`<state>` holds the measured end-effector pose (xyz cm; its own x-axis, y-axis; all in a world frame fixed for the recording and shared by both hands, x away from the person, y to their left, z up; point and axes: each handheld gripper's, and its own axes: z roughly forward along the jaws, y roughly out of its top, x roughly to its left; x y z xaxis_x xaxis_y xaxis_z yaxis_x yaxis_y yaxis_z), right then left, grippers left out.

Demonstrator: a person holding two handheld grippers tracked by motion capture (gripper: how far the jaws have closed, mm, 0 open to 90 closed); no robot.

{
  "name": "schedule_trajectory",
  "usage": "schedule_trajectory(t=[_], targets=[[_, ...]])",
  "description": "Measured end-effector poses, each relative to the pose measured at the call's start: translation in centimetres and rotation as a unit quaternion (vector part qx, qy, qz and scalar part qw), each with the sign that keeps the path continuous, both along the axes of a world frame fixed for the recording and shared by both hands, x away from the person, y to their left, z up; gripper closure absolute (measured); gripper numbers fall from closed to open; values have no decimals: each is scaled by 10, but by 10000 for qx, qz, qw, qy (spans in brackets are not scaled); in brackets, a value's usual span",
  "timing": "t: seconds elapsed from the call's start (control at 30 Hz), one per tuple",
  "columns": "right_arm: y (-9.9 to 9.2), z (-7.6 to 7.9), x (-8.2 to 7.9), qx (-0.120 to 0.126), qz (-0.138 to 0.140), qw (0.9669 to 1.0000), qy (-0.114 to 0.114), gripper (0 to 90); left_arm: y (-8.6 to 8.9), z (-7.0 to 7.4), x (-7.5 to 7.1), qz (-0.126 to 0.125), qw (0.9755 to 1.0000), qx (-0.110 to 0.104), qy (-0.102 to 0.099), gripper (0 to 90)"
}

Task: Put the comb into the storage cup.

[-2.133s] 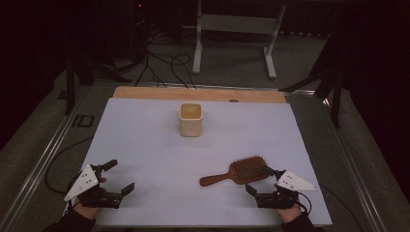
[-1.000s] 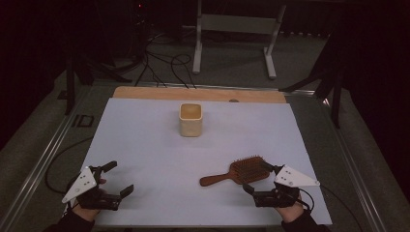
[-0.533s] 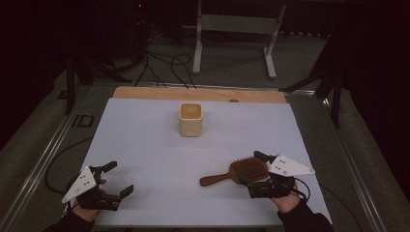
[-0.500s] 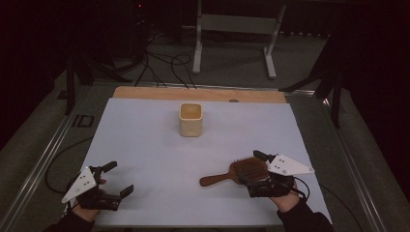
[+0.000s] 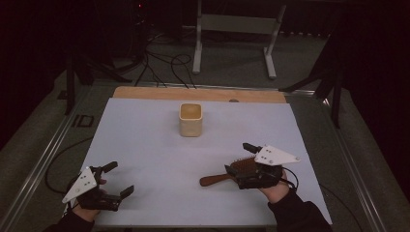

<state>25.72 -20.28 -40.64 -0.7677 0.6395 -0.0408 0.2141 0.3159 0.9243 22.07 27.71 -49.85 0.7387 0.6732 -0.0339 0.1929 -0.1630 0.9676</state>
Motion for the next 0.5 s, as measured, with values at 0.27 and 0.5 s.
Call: schedule_trajectory(t=[0.27,0.5], targets=[[15,3,8,-41,99,9999,26,95,-1,0,0,-19,10000,30,2,1],[28,1,14,-93,174,9997,118,95,-1,0,0,-31,10000,35,-8,1]])
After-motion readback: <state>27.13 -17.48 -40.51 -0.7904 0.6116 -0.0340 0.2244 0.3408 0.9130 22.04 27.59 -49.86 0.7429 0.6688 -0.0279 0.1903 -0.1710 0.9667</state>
